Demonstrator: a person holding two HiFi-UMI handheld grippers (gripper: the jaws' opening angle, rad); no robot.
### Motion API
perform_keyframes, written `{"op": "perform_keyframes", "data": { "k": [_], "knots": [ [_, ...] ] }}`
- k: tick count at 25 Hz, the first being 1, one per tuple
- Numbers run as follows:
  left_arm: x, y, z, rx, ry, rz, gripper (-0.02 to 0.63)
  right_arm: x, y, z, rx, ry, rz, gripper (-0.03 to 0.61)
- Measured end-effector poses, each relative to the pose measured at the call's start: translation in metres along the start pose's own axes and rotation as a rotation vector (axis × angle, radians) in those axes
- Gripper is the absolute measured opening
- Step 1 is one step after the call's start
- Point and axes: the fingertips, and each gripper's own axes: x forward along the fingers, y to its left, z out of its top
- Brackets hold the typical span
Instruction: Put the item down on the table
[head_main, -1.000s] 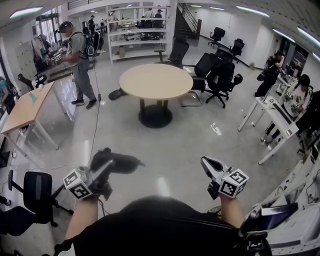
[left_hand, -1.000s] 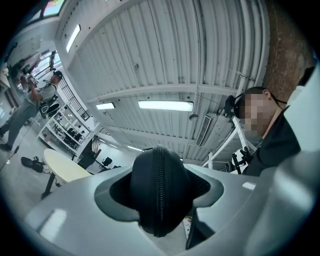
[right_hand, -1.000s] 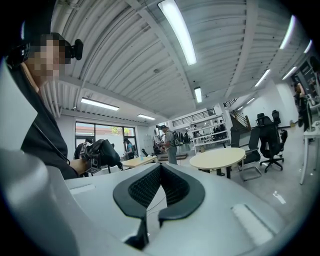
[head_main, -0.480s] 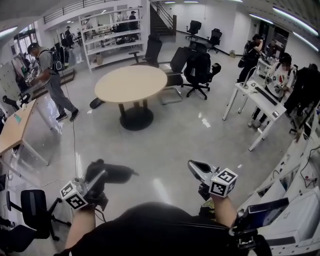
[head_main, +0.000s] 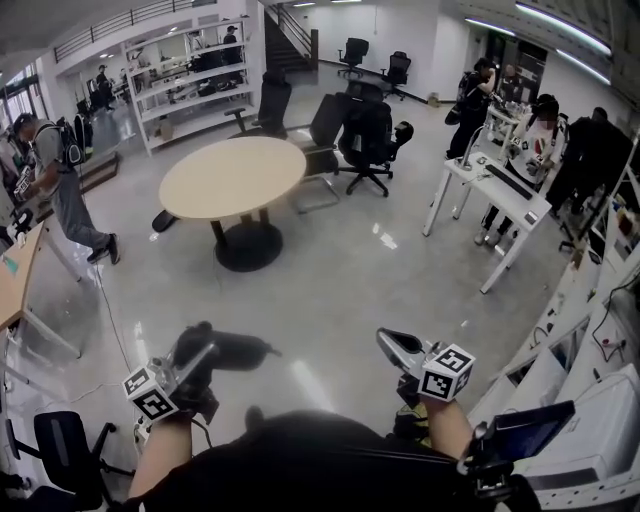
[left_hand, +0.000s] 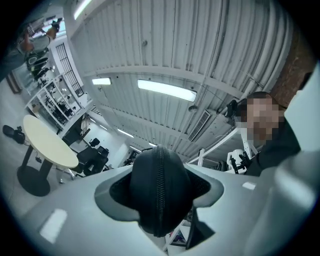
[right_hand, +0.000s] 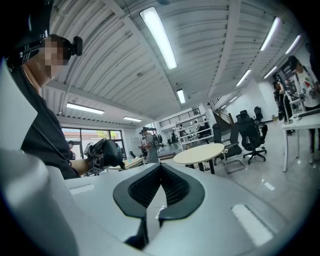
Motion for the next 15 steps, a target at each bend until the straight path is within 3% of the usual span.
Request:
{"op": "perform_keyframes", "data": {
  "k": [6, 15],
  "knots": [
    [-0.001, 0.080, 0.032, -0.032, -0.026, -0.037, 0.262, 0.074, -0.011, 0.011, -0.009, 0.022, -0.048, 0.014],
    [-0.051, 0.218, 0.133, 0.045, -0.071, 0.005, 0.262, 0.266, 0.004, 0.059, -0.106, 0.010, 0.037, 0.014]
  ]
}}
